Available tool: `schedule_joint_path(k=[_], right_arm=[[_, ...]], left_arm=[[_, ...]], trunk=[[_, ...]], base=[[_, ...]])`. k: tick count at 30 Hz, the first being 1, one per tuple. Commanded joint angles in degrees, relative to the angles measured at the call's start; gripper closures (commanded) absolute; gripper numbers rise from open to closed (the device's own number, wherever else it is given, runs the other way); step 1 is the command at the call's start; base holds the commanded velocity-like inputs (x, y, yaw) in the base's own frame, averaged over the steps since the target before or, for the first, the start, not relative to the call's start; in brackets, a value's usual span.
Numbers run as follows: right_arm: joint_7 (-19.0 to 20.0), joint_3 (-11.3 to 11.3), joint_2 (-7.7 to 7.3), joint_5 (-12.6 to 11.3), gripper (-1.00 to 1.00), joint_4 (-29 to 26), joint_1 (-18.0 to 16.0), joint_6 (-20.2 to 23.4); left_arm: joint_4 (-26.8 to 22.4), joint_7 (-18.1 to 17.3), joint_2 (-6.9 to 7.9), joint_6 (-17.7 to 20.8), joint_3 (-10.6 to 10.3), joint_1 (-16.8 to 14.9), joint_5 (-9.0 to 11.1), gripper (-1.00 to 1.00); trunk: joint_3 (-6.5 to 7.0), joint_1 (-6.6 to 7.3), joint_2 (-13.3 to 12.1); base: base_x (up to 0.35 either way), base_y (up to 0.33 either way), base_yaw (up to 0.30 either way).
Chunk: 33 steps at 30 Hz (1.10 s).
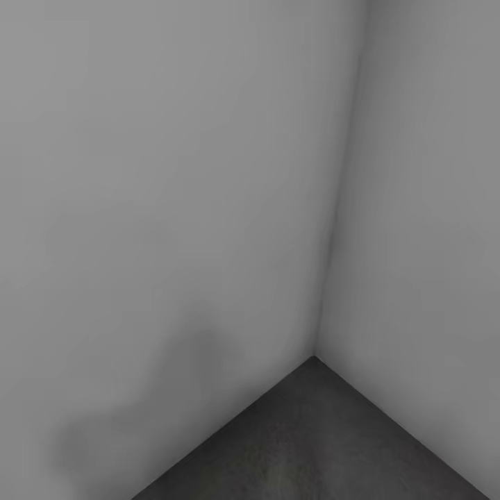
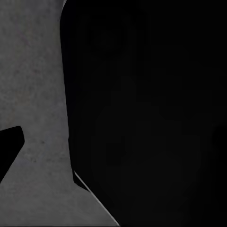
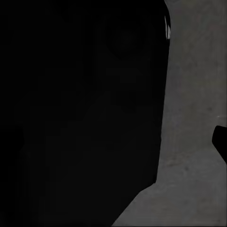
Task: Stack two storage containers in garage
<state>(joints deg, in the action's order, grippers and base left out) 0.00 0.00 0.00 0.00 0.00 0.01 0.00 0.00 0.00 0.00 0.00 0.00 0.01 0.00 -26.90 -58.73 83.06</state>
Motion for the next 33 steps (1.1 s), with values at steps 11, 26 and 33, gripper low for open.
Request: schedule_joint_path(k=[11, 26, 33], right_arm=[[-0.1, 0.5, 0.15, 1.6, -1.00, 0.1, -0.2, 0.1], [-0.1, 0.5, 0.21, 1.7, -1.00, 0.1, -0.2, -0.3], [-0.1, 0.5, 0.18, 1.7, -1.00, 0.1, -0.2, -0.4]], left_arm=[[-1.9, 0.0, -0.27, -0.7, 0.3, 0.0, 0.3, -1.00], [-1.9, 0.0, -0.26, -0.7, 0.3, 0.0, 0.3, -1.00], [-1.9, 0.0, -0.26, -0.7, 0.3, 0.0, 0.3, -1.00]], trunk=[[-0.03, 0.00, 0.0], [-0.02, 0.00, 0.0], [0.11, 0.00, 0.0]], base=[[0.000, 0.000, 0.000], [0.000, 0.000, 0.158], [0.000, 0.000, 0.265]])
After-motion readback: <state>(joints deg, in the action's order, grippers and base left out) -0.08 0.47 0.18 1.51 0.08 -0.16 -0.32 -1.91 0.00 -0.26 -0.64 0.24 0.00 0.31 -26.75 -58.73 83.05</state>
